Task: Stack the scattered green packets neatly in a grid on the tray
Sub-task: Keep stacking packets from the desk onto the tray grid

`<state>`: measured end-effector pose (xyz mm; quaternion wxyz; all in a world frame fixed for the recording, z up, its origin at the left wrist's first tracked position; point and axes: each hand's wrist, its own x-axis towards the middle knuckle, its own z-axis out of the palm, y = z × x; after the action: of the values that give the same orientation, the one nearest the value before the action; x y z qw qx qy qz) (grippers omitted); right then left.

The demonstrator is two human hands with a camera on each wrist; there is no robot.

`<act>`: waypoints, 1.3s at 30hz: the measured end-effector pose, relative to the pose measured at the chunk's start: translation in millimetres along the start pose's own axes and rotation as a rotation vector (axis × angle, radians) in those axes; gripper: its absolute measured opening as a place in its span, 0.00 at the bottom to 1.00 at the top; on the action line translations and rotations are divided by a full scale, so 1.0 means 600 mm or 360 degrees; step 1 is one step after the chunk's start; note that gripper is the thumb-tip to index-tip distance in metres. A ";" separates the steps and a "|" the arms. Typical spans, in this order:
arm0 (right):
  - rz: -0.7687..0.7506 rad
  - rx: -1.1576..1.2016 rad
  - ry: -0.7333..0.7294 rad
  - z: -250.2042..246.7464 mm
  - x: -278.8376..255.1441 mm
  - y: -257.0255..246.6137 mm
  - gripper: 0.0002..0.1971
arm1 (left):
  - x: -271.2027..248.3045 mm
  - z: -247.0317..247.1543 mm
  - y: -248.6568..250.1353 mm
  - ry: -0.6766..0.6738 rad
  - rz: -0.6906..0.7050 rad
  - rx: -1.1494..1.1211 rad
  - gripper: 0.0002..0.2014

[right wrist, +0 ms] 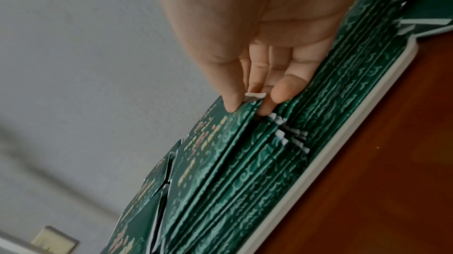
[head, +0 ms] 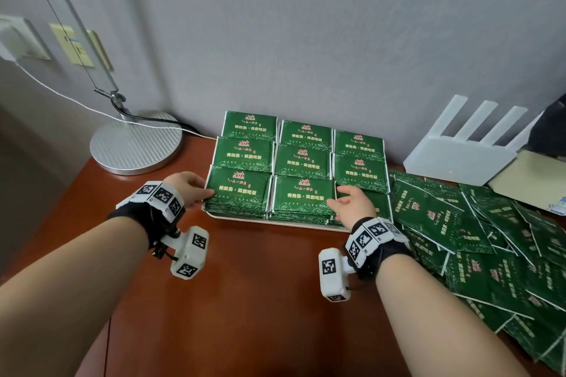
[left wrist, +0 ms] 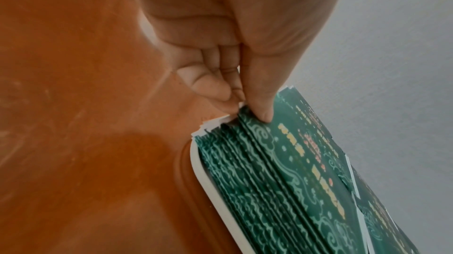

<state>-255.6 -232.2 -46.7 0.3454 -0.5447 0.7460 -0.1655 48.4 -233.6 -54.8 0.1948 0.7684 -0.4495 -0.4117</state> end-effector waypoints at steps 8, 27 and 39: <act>-0.0080 -0.0058 0.0016 -0.010 -0.010 0.006 0.20 | -0.014 0.000 -0.002 0.0034 -0.0080 -0.0092 0.15; 0.0299 -0.0282 0.0171 -0.291 -0.190 0.319 0.30 | -0.235 0.222 0.155 -0.0072 0.0598 0.0933 0.33; 0.0843 -0.0516 -0.0065 -0.433 -0.244 0.666 0.32 | -0.403 0.629 0.287 -0.0466 0.0876 0.1327 0.31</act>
<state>-690.5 10.5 -63.1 0.3001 -0.3825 0.8716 0.0624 -409.9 -90.6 -49.9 -0.0916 0.5686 -0.7832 -0.2345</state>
